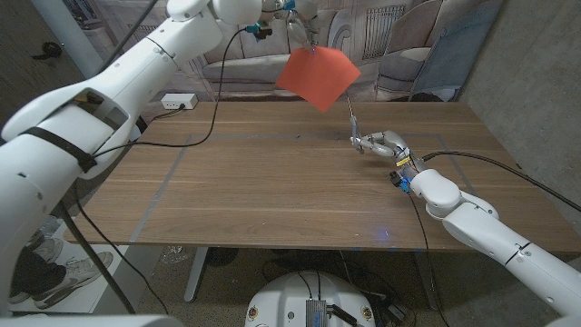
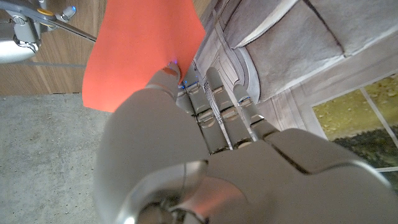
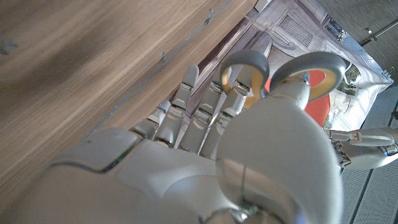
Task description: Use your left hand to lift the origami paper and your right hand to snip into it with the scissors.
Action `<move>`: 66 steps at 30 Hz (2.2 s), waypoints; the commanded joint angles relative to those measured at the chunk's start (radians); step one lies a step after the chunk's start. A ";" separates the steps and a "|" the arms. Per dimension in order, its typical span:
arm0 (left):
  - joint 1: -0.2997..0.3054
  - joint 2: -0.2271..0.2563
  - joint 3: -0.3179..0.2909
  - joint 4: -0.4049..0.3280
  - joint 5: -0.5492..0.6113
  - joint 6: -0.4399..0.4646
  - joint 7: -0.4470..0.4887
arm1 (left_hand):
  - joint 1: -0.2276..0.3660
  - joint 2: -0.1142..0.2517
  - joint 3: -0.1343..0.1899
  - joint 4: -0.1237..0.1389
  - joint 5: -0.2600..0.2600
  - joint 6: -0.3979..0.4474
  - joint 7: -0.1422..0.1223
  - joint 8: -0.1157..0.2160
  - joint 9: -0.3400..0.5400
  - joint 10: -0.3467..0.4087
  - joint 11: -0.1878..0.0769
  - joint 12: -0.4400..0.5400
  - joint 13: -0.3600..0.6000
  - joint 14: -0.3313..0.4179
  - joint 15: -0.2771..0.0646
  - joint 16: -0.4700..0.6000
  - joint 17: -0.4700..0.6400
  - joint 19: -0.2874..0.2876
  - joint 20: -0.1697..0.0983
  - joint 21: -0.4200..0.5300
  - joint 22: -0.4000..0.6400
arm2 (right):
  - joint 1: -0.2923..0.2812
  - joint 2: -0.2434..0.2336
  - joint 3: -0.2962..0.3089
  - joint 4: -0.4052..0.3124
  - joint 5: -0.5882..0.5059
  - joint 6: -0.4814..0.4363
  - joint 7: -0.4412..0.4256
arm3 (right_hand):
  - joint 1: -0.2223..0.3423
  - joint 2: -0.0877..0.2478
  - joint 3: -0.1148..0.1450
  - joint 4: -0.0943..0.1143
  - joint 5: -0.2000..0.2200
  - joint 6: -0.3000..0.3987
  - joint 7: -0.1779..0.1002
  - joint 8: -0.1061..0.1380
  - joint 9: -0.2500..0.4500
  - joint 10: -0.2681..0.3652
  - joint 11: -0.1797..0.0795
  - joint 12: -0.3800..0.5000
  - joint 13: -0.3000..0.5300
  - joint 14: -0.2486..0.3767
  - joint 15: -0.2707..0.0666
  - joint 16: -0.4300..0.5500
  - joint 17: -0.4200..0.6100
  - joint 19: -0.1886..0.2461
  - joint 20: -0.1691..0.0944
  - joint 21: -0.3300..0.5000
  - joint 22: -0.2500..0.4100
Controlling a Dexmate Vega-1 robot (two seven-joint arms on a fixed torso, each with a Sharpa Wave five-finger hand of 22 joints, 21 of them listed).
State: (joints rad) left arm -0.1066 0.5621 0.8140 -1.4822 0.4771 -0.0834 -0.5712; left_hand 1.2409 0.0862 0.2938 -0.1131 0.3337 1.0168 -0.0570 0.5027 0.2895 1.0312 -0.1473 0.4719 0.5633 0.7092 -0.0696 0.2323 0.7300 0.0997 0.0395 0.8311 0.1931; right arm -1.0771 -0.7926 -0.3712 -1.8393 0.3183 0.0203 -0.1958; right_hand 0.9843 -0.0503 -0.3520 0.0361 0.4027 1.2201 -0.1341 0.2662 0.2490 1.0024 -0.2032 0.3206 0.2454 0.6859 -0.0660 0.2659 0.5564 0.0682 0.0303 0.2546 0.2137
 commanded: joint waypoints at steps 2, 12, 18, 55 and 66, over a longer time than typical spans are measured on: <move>-0.013 -0.020 -0.005 0.029 -0.017 0.018 0.015 | 0.025 0.015 -0.003 -0.001 0.005 0.034 0.024 0.002 0.042 0.040 -0.046 -0.004 0.004 0.014 -0.171 -0.006 0.004 0.004 0.001 -0.004 0.003 | 0.015 -0.047 -0.013 -0.031 -0.011 -0.052 0.047 | -0.089 -0.054 -0.013 0.036 0.023 -0.046 0.016 -0.016 0.009 -0.036 0.000 -0.016 -0.001 -0.027 -0.157 -0.016 0.009 -0.040 0.027 -0.019 0.001; -0.028 -0.028 0.008 0.052 -0.013 0.057 0.022 | 0.026 0.016 -0.004 -0.001 0.005 0.029 0.027 0.000 0.043 0.043 -0.046 -0.004 0.006 0.014 -0.171 -0.007 0.007 0.005 0.001 -0.005 0.003 | 0.007 -0.053 -0.020 -0.095 -0.065 -0.136 -0.022 | -0.167 -0.099 -0.010 0.068 0.036 -0.111 0.038 -0.035 0.021 -0.104 0.011 -0.041 0.003 -0.065 -0.155 -0.035 0.018 -0.085 0.072 -0.036 0.002; -0.027 -0.022 0.009 0.045 -0.014 0.062 0.031 | 0.027 0.017 -0.005 -0.001 0.005 0.031 0.030 0.000 0.044 0.042 -0.046 -0.005 0.007 0.014 -0.170 -0.009 0.008 0.005 0.003 -0.005 0.003 | 0.016 -0.063 -0.024 -0.088 -0.072 -0.118 0.000 | -0.196 -0.108 -0.010 0.079 0.039 -0.134 0.043 -0.041 0.024 -0.112 0.023 -0.042 0.005 -0.078 -0.154 -0.040 0.021 -0.101 0.085 -0.039 0.003; -0.027 -0.028 0.012 0.004 -0.008 0.112 0.016 | 0.031 0.022 -0.009 0.002 0.003 0.026 0.037 -0.004 0.050 0.043 -0.045 -0.011 0.009 0.015 -0.170 -0.016 0.014 0.007 0.012 -0.007 0.003 | 0.020 -0.071 -0.047 -0.178 -0.179 -0.246 -0.065 | -0.188 -0.110 0.002 0.069 0.069 -0.163 0.038 -0.034 0.044 -0.136 0.016 -0.041 0.013 -0.090 -0.156 -0.040 0.041 -0.097 0.104 -0.031 0.004; -0.033 -0.027 0.022 -0.010 0.013 0.132 0.021 | 0.034 0.024 -0.010 0.001 0.001 0.029 0.038 -0.004 0.051 0.045 -0.044 -0.011 0.009 0.016 -0.170 -0.017 0.016 0.008 0.014 -0.007 0.003 | 0.015 -0.083 -0.063 -0.232 -0.244 -0.331 -0.098 | -0.208 -0.115 -0.004 0.075 0.069 -0.169 0.051 -0.033 0.048 -0.142 0.027 -0.042 0.014 -0.100 -0.155 -0.043 0.044 -0.101 0.114 -0.031 0.004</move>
State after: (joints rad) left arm -0.1356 0.5334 0.8340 -1.4783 0.4744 0.0272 -0.5585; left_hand 1.2526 0.0902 0.2853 -0.1130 0.3314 1.0175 -0.0508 0.4956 0.2896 1.0342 -0.1449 0.4641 0.5678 0.7181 -0.0714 0.2166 0.7438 0.1052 0.0450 0.8244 0.1929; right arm -1.0490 -0.8681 -0.4290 -2.0360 0.1209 -0.2587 -0.2662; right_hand 0.7824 -0.1614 -0.3505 0.1089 0.4684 1.0480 -0.0878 0.2354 0.2935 0.8557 -0.1824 0.2817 0.2582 0.5896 -0.0590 0.2279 0.5957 -0.0326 0.1327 0.2229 0.2136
